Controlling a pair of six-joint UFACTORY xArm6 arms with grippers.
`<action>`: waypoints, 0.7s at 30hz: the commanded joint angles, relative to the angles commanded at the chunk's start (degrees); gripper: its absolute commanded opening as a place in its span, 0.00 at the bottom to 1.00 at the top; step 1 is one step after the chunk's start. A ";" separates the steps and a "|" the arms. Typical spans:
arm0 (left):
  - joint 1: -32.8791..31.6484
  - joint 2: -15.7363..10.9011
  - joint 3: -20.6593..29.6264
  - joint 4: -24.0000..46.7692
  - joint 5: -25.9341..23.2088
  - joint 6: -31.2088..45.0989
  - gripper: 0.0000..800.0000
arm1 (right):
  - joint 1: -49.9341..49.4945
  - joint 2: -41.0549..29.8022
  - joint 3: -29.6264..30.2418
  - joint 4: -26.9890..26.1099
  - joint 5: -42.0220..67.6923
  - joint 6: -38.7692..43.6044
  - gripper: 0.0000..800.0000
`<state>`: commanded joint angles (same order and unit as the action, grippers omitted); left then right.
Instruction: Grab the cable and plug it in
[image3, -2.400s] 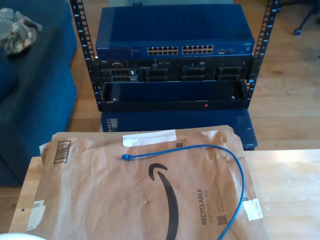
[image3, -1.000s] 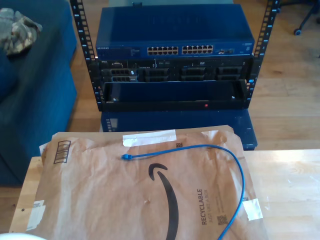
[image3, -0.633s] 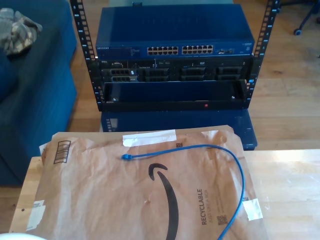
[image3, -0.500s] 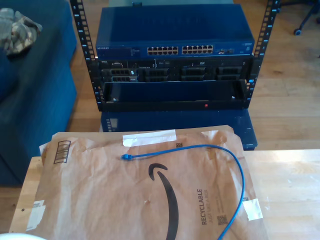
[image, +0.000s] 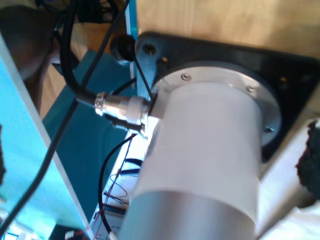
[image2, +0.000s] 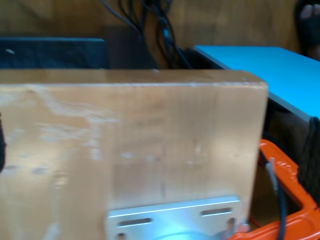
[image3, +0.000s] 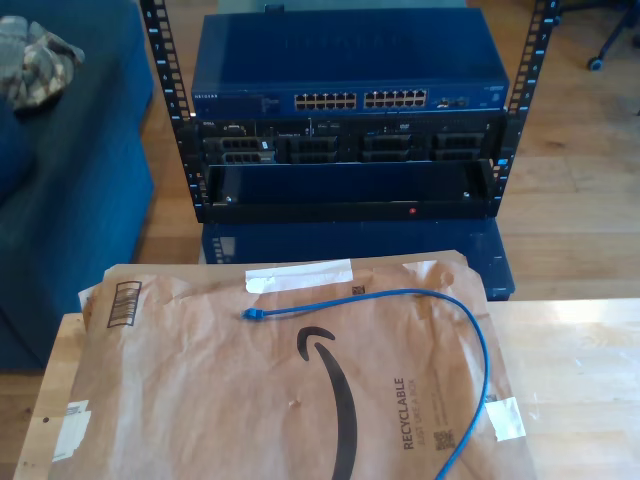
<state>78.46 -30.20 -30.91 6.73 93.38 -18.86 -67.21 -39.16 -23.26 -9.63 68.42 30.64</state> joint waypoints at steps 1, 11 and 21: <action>-1.76 0.00 -0.79 -0.44 0.09 -1.85 1.00 | 2.29 0.62 -0.97 0.00 0.00 2.81 0.99; -18.37 0.26 -2.99 -7.82 0.09 -18.90 1.00 | 26.37 14.33 -12.75 -0.09 1.05 39.21 0.99; -47.91 0.79 -5.45 -8.53 -1.85 -46.68 1.00 | 52.48 14.68 -14.51 0.53 1.93 58.81 0.99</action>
<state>30.55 -29.41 -36.36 -1.80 91.54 -65.54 -14.73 -24.48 -37.77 -9.10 70.35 89.45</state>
